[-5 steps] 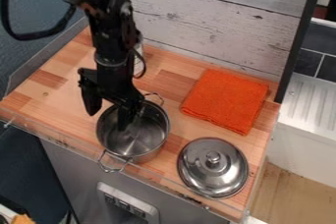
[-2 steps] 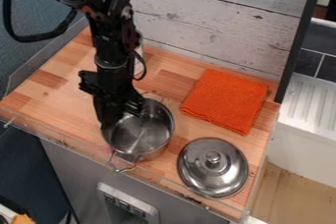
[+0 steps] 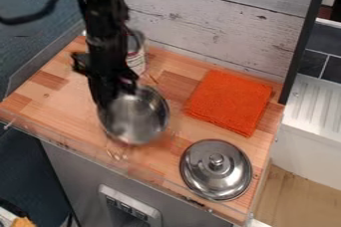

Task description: Move the silver pot to the left side

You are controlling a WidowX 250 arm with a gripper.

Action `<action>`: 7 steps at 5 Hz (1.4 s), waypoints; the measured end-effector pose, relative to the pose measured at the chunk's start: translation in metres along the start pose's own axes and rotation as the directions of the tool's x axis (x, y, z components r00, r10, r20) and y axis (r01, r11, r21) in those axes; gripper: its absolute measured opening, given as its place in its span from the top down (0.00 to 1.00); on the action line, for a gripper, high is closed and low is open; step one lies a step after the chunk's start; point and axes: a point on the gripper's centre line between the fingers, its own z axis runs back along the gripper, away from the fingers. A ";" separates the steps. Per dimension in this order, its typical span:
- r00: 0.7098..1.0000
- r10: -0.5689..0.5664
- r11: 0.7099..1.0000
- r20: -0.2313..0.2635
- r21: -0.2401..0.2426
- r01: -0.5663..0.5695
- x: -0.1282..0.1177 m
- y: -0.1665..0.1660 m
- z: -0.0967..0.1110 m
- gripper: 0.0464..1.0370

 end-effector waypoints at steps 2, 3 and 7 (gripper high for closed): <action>0.976 0.204 0.978 -0.069 0.053 -0.201 0.008 0.094 0.000 0.98; 0.952 0.257 0.966 -0.164 0.074 -0.248 -0.002 0.117 -0.011 0.98; 0.967 0.170 0.985 -0.191 0.059 -0.161 -0.012 0.105 -0.038 0.80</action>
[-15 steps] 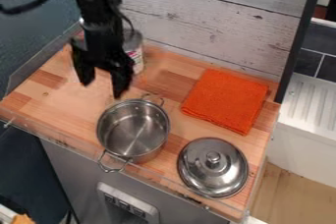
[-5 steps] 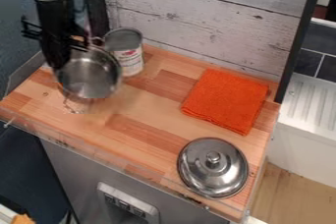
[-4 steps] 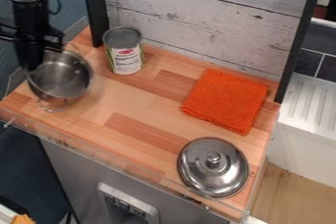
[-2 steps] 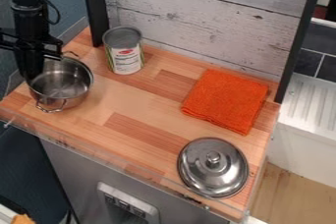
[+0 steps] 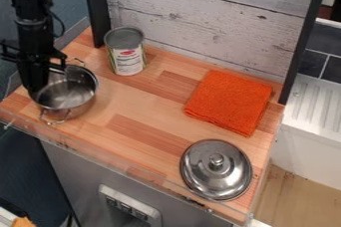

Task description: Move the silver pot to the left side

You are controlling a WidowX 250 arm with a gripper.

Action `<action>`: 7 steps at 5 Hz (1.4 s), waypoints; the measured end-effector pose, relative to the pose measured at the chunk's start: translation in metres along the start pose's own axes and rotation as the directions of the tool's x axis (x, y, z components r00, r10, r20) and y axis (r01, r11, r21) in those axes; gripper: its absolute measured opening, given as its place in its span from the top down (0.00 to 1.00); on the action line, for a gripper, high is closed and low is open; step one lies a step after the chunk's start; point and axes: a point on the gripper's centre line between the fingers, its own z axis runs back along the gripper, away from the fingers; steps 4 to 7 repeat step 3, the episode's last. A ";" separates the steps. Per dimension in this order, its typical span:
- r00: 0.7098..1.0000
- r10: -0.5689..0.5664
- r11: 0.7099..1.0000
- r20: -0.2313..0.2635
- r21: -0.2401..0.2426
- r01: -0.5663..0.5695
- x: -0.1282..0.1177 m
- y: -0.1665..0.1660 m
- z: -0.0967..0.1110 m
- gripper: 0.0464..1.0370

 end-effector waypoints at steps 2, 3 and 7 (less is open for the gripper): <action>0.978 -0.122 0.993 0.170 0.023 0.120 0.003 -0.003 0.026 0.22; 0.953 -0.198 0.980 0.228 0.035 0.195 0.004 -0.004 0.046 0.03; 0.953 -0.198 0.980 0.228 0.035 0.195 0.004 -0.004 0.046 0.03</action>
